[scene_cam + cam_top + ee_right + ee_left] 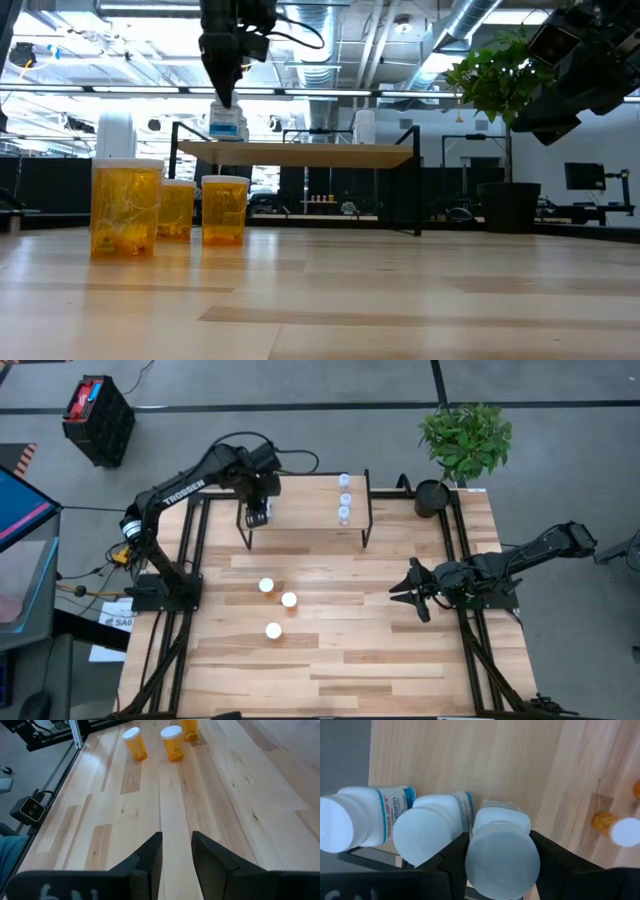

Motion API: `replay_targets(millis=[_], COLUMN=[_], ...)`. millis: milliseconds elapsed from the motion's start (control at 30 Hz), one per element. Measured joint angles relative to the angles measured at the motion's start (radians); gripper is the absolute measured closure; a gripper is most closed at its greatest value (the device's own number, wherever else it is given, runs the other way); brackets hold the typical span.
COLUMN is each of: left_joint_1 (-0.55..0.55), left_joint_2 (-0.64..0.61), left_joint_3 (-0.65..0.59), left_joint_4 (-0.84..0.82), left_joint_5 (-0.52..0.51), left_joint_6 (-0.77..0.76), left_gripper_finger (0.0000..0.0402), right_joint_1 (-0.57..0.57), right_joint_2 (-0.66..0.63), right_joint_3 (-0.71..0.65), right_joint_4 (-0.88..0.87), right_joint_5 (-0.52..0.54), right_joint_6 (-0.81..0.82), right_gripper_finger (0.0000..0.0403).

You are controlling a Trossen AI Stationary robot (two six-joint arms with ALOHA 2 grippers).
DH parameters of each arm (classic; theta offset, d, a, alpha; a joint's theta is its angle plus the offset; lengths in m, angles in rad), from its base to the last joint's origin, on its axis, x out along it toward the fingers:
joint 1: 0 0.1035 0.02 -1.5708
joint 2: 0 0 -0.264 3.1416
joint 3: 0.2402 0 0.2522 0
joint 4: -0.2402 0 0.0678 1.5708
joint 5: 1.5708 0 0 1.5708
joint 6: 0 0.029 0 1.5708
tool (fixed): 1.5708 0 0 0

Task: Pick and place medicine bottles onto shelf by color
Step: Put the white pill bottle on the shelf aligned with the other white pill bottles

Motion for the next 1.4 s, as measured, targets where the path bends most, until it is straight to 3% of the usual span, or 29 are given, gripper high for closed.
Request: replay_targets(millis=[300,500,767,1133,1400], left_joint_1=[0.0,-0.002,-0.011,-0.011,-0.012], left_joint_2=[0.0,0.0,0.0,0.0,0.0], left_joint_3=[0.0,0.0,0.0,0.0,0.001], left_joint_4=[0.0,0.004,0.0,0.001,-0.001], left_joint_5=[-0.059,0.012,0.009,-0.014,-0.027], left_joint_6=[0.011,0.002,0.001,0.001,0.002], left_gripper_finger=[0.0253,0.0253,0.0248,0.0185,0.0174], right_joint_1=[0.0,0.0,0.0,0.0,0.0], right_joint_2=[0.0,0.0,0.0,0.0,0.0], right_joint_3=[0.0,0.0,0.0,0.0,0.0], right_joint_4=[0.0,0.0,0.0,0.0,0.0], right_joint_5=[0.0,0.0,0.0,0.0,0.0], right_joint_6=[0.0,0.0,0.003,0.003,0.002], right_gripper_finger=[0.0276,0.0276,0.0276,0.0276,0.0276])
